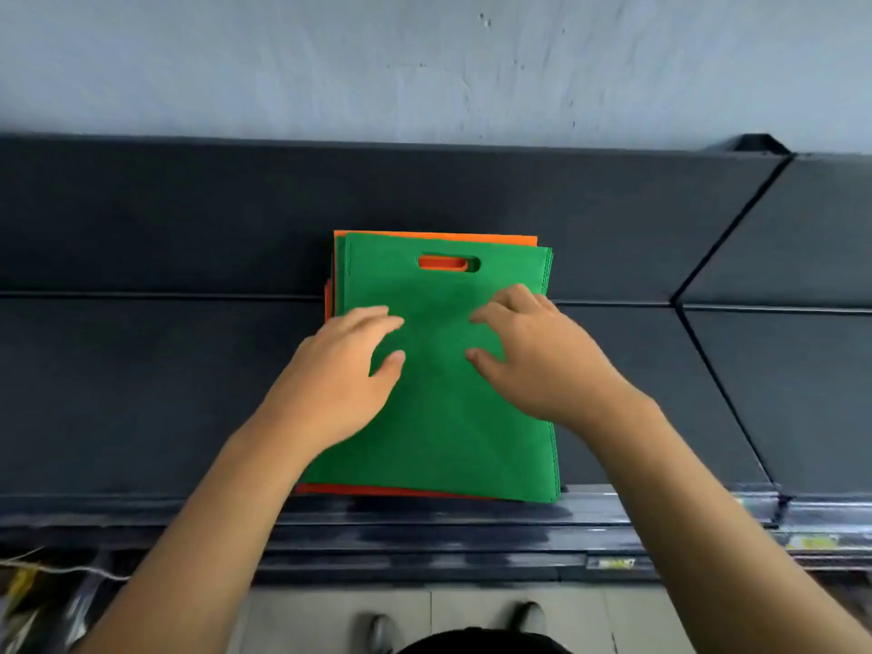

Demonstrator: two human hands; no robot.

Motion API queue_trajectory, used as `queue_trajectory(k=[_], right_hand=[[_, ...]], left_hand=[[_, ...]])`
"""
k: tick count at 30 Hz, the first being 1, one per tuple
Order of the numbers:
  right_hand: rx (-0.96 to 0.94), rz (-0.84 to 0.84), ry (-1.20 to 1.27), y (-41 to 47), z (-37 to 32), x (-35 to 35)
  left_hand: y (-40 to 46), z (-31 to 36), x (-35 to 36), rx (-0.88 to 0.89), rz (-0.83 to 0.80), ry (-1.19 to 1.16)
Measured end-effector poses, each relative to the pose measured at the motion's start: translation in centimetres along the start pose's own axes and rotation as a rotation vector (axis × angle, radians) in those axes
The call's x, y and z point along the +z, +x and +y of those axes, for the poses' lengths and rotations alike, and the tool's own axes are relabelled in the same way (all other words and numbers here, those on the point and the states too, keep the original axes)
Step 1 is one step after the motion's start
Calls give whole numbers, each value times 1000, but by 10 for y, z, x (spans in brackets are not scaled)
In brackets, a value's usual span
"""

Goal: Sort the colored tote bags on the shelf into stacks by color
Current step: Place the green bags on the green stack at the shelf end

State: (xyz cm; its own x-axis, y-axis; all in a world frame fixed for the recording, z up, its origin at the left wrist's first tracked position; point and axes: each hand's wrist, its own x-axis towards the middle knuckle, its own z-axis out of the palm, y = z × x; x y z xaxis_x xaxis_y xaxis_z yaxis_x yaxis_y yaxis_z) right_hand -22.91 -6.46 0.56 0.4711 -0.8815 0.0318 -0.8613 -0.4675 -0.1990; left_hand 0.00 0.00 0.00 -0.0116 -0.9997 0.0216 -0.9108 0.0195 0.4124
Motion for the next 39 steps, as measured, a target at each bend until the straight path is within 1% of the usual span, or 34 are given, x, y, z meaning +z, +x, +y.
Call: queue_trajectory(k=[2,4,7,9,11,13,15,16,18,21,24,27,30,32,36,39], right_hand=[[16,-52,-71,-6,-5,18],[34,-76,-85,-19,-9,44],[68,76,-6,-27,-9,65],[189,135,70,-33,-7,71],[389,157,174,-37,-7,72],[532,146,372,-37,-5,67],[613,105,584,-35,-3,64],[638,106,634,-33,-3,63],[664,136,614,-30,1,62],[716,134,537,-29,11,57],[740,138,627,-32,21,53],[740,180,748,-35,21,53],[750,228,795,-40,23,52],[762,240,754,-46,28,49],[790,240,768,-52,36,46],[804,250,842,-51,41,45]], left_hand=[[-4,-6,17,-15,-102,66],[-11,-14,41,-13,-178,168],[-16,-19,59,2,-106,222],[-19,-20,59,-10,-77,214],[-21,-21,60,-53,-37,175],[-21,-20,59,-100,-41,148],[-22,-16,57,-70,-80,171],[-22,-13,54,-38,-95,162],[-22,-7,47,17,-120,91],[-23,-10,40,-35,-113,-2],[-25,-18,36,-95,-111,59],[-25,-12,31,-62,-162,130],[-22,-4,28,10,-184,93],[-21,-6,29,30,-179,21],[-21,-18,34,-48,-117,-16],[-18,-21,38,-56,-146,52]])
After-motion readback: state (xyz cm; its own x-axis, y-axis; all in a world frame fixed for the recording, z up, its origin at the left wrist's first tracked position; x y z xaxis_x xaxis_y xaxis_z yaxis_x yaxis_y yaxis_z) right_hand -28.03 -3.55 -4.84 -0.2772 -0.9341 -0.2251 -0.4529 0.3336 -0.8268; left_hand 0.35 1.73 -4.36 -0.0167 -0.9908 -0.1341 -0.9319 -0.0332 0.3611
